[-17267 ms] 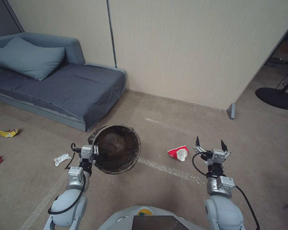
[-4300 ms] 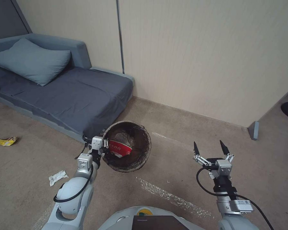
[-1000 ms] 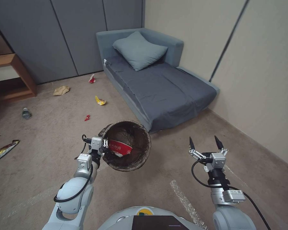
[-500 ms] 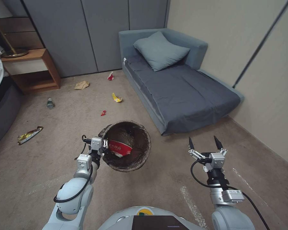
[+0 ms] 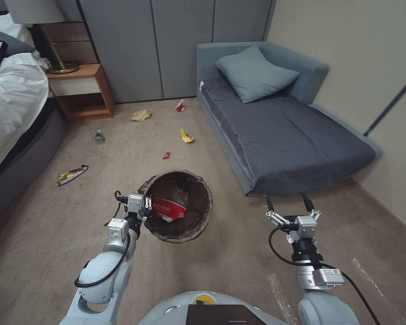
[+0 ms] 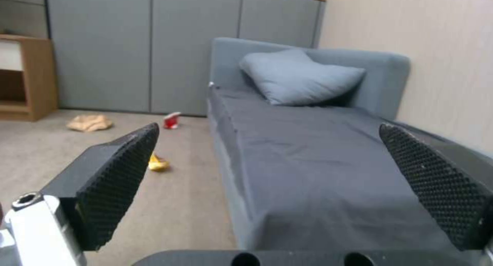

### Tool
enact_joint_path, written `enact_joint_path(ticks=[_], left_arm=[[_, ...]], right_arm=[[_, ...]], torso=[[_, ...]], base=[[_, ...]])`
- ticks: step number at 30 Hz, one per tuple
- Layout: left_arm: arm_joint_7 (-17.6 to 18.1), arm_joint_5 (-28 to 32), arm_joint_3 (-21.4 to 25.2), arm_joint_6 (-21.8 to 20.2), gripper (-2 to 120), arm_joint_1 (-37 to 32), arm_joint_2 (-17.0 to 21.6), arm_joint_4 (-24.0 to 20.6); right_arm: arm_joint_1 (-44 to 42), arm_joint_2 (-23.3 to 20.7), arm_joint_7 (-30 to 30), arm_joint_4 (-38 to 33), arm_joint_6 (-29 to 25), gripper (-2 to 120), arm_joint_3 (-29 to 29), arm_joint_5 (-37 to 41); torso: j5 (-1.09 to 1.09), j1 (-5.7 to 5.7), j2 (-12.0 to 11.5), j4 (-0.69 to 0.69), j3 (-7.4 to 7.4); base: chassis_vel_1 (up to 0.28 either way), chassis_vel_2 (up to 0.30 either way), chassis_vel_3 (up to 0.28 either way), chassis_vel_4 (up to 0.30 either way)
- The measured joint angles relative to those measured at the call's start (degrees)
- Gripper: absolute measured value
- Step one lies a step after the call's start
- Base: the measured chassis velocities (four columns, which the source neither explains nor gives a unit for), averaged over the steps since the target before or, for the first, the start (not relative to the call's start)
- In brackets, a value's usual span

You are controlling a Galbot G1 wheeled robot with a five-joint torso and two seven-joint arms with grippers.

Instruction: Pick up the trash bin, then pick up the garbage from the floor and place it into the trash bin.

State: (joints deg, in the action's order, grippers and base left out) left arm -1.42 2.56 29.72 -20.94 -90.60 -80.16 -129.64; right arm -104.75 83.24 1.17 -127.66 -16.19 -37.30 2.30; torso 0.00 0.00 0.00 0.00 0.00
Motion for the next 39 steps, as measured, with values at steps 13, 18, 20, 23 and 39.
enact_joint_path(ticks=[13, 18, 20, 23, 39], left_arm=[[-0.05, -0.04, -0.05, 0.05, 2, -0.01, -0.04, -0.03], [-0.07, -0.15, -0.1, 0.11, 2, 0.04, -0.13, -0.03], [-0.08, -0.21, -0.21, 0.12, 2, 0.1, -0.19, 0.03], [-0.08, -0.29, -0.31, 0.12, 2, 0.12, -0.23, 0.13], [-0.3, -1.04, -0.37, 1.15, 2, 0.31, -0.12, 0.58]], right_arm=[[0.04, -0.08, 0.26, 0.12, -0.11, 100, 0.17, 0.0], [0.19, -0.25, 0.42, 0.3, -0.03, 100, 0.25, 0.05], [0.21, -0.39, 0.48, 0.36, 0.03, 100, 0.25, 0.12], [0.21, -0.5, 0.62, 0.41, 0.15, 100, 0.29, 0.23], [0.67, -0.87, 3.53, -0.01, 2.29, 100, 1.13, 0.46]], torso=[[0.0, 0.0, 0.0, 0.0, 0.0], [0.0, 0.0, 0.0, -0.01, 0.0], [0.0, 0.0, 0.0, -0.01, 0.0], [0.0, 0.0, 0.0, 0.0, 0.0], [0.0, 0.0, 0.0, 0.0, 0.0]], base=[[0.066, 0.079, 0.067, 0.071], [0.061, 0.067, 0.069, 0.052], [0.063, 0.063, 0.059, 0.066], [0.073, 0.065, 0.065, 0.06], [0.01, 0.01, 0.011, 0.01]])
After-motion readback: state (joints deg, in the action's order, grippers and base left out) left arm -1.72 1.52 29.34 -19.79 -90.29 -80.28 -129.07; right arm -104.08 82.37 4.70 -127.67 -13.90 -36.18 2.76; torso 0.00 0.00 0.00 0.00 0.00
